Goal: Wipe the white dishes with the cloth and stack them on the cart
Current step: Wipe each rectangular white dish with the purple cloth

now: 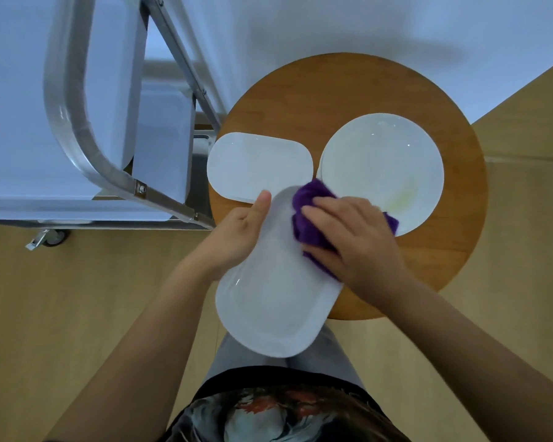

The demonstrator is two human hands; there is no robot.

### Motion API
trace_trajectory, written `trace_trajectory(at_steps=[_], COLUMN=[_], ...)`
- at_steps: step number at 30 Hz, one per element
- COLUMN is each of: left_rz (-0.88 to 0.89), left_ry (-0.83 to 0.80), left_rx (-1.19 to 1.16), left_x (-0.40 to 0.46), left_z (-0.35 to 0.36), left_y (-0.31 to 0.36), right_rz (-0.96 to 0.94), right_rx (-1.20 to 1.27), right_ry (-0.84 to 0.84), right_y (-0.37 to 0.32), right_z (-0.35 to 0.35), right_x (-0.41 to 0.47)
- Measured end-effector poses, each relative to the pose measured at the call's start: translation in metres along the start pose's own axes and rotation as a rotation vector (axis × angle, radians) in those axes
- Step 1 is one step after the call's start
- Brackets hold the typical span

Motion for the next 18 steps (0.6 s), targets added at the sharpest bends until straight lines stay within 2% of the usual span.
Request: trace_trajectory(at_steps=[3, 5, 8, 10, 15, 18], left_rz=[0.026, 0.059, 0.067, 0.064, 0.099, 0.086], left_ry=[-0.061, -0.068, -0.057, 0.036, 0.260, 0.394], left_rx=[-0.016, -0.011, -0.005, -0.039, -0.159, -0.285], left_x=[-0.003, -0.008, -0.014, -0.015, -0.019, -0.019], left_z=[0.005, 0.004, 0.006, 0.001, -0.009, -0.010], left_y=[0.009, 0.014, 0.013, 0.009, 0.002, 0.000], right_rz=[-0.100, -0.028, 0.168, 0.305, 0.767, 0.944], right_rx=[-0.020, 0.014, 0.220, 0.381, 0.879, 1.189], right_ry=[-0.018, -0.020, -0.095, -0.132, -0.051, 0.065], right_y=[-0.024, -0.010, 0.023, 0.040, 0.075, 0.067], right_z=[0.009, 0.007, 0.009, 0.015, 0.034, 0.051], right_x=[0.009, 0.019, 0.030, 0.030, -0.001, -0.026])
Point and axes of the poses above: each hand's wrist, its own x-axis towards the middle knuckle, its own z-axis out of the palm, y = z × x, the point moved 8 cm from there along x, towards the middle knuckle, and after that the axes turned 9 degrees about -y, right-handed, at the moved point
